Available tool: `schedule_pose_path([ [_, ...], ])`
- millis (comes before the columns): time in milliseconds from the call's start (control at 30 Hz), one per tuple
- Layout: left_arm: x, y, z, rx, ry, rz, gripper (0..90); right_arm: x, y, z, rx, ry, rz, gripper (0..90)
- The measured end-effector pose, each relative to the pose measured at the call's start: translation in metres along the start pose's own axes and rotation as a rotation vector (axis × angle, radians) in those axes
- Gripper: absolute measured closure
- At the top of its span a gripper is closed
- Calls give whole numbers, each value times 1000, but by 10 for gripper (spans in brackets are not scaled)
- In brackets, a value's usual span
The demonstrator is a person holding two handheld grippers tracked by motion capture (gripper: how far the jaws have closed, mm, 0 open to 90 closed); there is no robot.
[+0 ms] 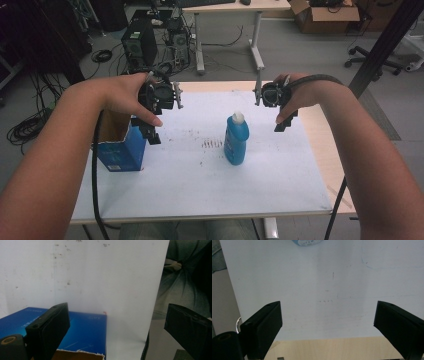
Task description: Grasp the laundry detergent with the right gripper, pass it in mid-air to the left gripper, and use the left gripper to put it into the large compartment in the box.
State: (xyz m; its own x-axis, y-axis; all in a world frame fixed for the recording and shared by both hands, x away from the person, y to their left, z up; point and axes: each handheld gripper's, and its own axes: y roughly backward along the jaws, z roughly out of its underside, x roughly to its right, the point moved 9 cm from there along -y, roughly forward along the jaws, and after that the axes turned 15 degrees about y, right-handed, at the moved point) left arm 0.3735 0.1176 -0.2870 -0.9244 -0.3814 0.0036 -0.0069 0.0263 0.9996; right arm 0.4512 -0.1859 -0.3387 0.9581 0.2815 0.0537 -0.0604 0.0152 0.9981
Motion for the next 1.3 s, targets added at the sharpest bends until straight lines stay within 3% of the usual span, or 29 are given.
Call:
schedule_pose_path([
  [333, -2, -1, -2, -3, -4, -2, 64, 2, 4, 3, 1, -12, 5, 80],
  [567, -1, 0, 2, -3, 11, -8, 65, -8, 6, -1, 35, -30, 17, 79],
  [667, -1, 0, 2, -6, 13, -11, 65, -14, 7, 0, 59, -53, 19, 78],
  [733, -2, 0, 2, -6, 11, -16, 65, -20, 8, -2, 95, -107, 7, 79],
  [967, -1, -1, 0, -3, 7, -22, 63, -40, 5, -12, 201, -206, -8, 100],
  [1300, -2, -1, 0, -1, 10, -40, 61, -57, -7, -19, 256, -245, 7, 102],
])
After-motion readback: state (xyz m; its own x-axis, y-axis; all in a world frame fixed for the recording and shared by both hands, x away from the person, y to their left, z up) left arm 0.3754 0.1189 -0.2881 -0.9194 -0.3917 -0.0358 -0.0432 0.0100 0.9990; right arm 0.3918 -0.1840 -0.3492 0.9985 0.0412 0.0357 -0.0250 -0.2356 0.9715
